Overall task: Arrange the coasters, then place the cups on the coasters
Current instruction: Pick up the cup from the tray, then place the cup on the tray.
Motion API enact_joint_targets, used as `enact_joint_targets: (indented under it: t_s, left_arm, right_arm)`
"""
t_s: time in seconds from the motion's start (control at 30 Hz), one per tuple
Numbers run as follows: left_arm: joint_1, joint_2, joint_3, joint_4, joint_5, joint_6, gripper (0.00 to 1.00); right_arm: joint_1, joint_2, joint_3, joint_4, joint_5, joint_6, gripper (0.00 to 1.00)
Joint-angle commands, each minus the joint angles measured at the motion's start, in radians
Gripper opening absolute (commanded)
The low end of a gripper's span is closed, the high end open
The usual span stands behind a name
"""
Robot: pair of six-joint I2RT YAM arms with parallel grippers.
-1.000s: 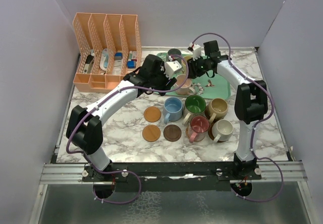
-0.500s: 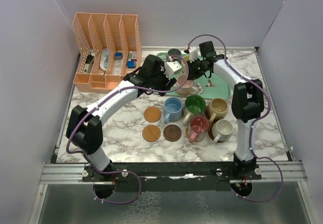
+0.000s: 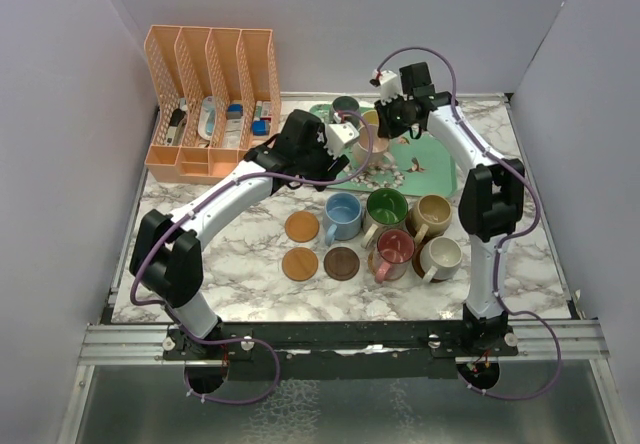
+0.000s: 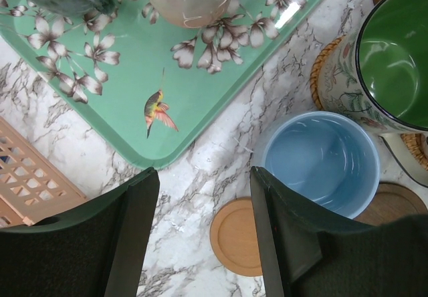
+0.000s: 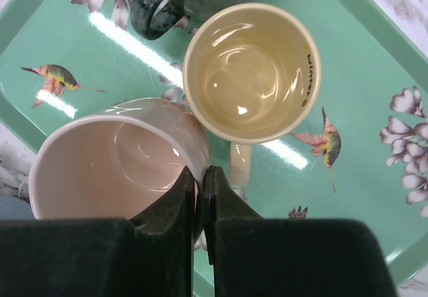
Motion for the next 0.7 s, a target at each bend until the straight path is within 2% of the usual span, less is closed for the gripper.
enact_joint_targets:
  t_s: [0.0, 0.17, 0.4, 0.67]
  left_arm:
    - [0.003, -0.044, -0.009, 0.031, -0.059, -0.002, 0.6]
    - [0.023, -0.044, -0.007, 0.046, -0.086, -0.033, 0.6]
    - [0.07, -0.022, 0.082, 0.038, -0.026, -0.106, 0.61]
    - [0.081, -0.004, 0.084, 0.091, -0.05, -0.169, 0.61]
  right_arm:
    - [-0.004, -0.072, 0.066, -0.004, 0.0, -0.001, 0.01]
    - [-0.004, -0.117, 0.066, -0.005, -0.014, 0.009, 0.01]
    - [-0.003, -0.211, -0.057, 0.107, -0.073, 0.131, 0.01]
    - [-0.003, -0.191, -0.121, 0.17, -0.001, 0.212, 0.01]
